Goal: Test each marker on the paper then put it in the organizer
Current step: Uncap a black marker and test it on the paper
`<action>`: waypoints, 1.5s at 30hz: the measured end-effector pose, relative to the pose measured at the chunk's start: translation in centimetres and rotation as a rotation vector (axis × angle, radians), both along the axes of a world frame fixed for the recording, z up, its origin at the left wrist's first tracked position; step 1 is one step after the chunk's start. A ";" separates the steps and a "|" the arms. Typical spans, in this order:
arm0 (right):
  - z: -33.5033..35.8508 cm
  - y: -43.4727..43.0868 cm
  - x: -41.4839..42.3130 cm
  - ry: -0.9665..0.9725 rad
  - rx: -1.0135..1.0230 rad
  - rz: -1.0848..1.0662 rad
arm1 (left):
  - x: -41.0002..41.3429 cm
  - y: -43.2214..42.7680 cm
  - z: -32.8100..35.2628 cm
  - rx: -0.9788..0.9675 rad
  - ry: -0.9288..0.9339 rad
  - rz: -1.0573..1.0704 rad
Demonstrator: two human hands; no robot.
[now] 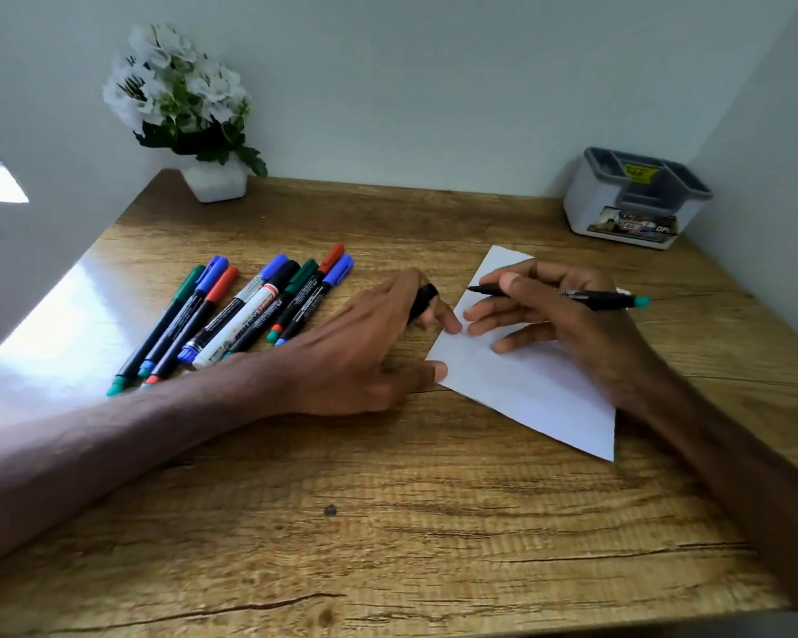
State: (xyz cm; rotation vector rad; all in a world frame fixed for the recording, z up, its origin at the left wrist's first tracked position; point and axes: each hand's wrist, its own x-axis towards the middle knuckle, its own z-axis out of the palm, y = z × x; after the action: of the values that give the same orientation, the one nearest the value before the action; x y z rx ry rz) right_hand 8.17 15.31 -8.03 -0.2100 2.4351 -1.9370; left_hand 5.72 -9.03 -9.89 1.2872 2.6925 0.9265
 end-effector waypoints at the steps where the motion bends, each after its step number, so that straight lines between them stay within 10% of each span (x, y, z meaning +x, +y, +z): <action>1: 0.0 0.0 0.1 0.007 -0.008 -0.013 | -0.1 -0.1 0.0 0.004 -0.002 0.005; 23: -0.7 -0.3 2.1 -0.054 -0.078 0.142 | 0.3 0.0 0.0 -0.033 -0.063 0.027; 45: -1.3 -2.3 1.6 0.321 0.217 0.316 | -0.1 -0.2 -0.3 -0.058 -0.060 0.005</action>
State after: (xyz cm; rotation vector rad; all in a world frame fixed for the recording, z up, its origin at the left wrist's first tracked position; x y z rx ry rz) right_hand 9.73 13.05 -9.31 -0.8998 2.5725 -1.5963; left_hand 5.63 -9.27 -10.17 1.2220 2.6577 0.8665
